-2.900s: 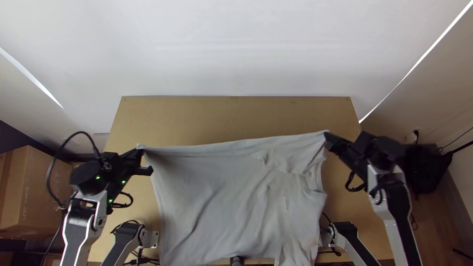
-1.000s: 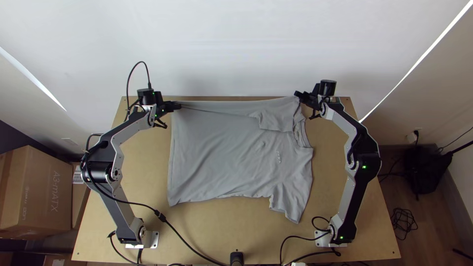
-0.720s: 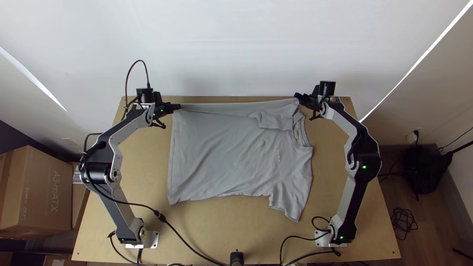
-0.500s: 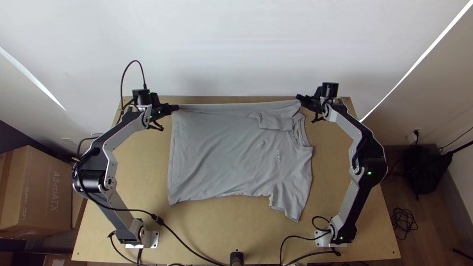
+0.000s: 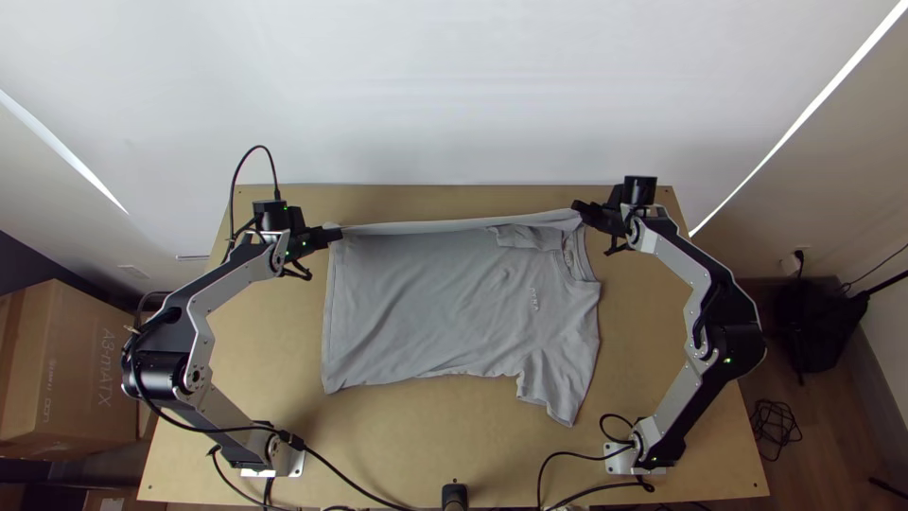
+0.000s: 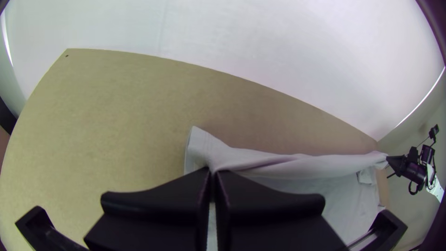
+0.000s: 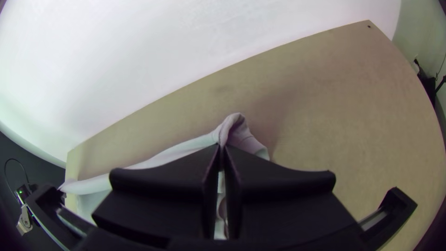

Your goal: Fold the t-shirt

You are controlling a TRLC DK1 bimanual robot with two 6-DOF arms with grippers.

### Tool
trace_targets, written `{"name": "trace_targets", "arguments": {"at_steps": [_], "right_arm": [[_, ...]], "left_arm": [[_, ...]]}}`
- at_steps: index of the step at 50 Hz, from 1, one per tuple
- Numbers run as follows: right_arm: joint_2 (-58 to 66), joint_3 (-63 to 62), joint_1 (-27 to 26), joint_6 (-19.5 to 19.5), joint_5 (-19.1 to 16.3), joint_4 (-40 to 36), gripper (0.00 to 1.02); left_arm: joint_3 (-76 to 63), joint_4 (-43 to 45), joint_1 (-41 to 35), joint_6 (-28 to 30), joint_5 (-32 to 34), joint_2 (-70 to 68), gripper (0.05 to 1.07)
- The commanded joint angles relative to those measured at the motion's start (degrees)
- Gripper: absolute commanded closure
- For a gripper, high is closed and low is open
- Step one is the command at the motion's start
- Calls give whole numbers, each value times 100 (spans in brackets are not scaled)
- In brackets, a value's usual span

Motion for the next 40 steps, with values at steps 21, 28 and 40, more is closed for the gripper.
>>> {"name": "trace_targets", "arguments": {"at_steps": [21, 28, 40], "right_arm": [[-791, -1217, 0, -35, 85, 89, 100], [-800, -1393, 9, -26, 85, 80, 100], [-1318, -1832, -97, -52, 85, -105, 55]], "left_arm": [[-1054, 456, -71, -178, 1, -389, 105], [-1195, 579, -53, -178, -25, -389, 104], [-1204, 518, 43, -55, -69, -433, 46]]}}
